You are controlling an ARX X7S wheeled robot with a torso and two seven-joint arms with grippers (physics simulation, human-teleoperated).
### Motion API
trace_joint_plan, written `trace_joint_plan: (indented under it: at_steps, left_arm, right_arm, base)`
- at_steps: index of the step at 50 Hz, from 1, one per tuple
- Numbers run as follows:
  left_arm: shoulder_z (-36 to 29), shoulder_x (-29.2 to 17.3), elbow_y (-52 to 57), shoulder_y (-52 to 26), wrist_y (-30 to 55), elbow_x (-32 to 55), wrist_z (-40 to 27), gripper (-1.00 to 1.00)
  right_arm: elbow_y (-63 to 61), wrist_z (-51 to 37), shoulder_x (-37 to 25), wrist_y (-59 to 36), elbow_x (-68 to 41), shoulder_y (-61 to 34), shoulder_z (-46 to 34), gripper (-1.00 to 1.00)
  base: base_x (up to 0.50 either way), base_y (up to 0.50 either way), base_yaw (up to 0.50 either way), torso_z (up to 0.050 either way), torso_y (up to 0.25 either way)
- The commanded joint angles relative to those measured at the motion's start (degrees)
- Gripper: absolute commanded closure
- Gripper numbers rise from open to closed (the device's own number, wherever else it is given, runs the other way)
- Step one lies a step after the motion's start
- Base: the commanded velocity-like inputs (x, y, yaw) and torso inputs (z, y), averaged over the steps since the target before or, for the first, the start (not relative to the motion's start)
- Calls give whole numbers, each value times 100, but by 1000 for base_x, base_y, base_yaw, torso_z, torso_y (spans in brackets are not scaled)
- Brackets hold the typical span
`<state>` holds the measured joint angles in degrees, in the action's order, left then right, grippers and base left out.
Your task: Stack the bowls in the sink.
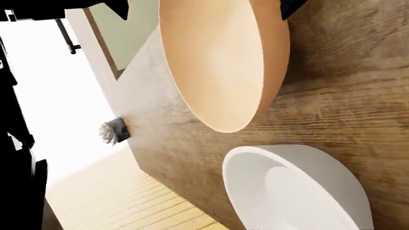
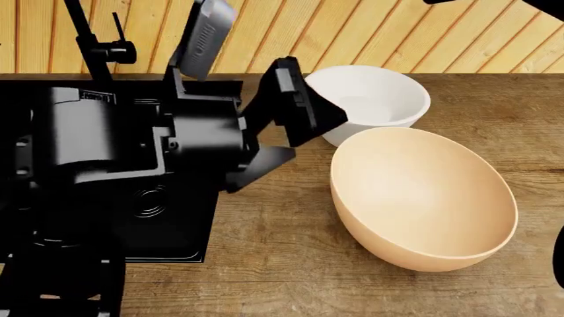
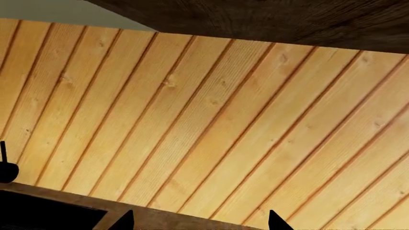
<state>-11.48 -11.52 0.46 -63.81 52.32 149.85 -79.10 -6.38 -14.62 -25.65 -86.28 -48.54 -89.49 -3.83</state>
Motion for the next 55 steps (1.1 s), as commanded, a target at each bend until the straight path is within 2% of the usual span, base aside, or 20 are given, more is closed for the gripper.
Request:
trace_joint_plan:
  at_steps: [1, 13, 22, 34, 55]
  left_arm:
    - [-348, 369, -186, 294, -550, 338, 80, -100]
    - [-772, 373, -601, 504, -219, 189, 338, -100]
    - [-1033, 316, -1081, 497, 128, -290, 619, -100]
    - [-1350, 301, -1785, 146, 663, -974, 1094, -100]
    - [-1461, 307, -2134, -140, 791, -1365, 1586, -100]
  right_arm:
    - [155, -44, -5, 59, -129, -47, -68, -100]
    - [222, -120, 8, 151, -221, 6, -95, -100]
    - [228, -192, -15, 167, -312, 94, -49, -100]
    - [266, -244, -15, 263, -382, 196, -66, -100]
    - [285, -385, -9, 278, -522, 254, -95, -100]
  base:
    - [0, 0, 0, 0, 0]
    - [0, 0, 0, 0, 0]
    - [0, 0, 0, 0, 0]
    - [0, 0, 0, 0, 0]
    - [0, 0, 0, 0, 0]
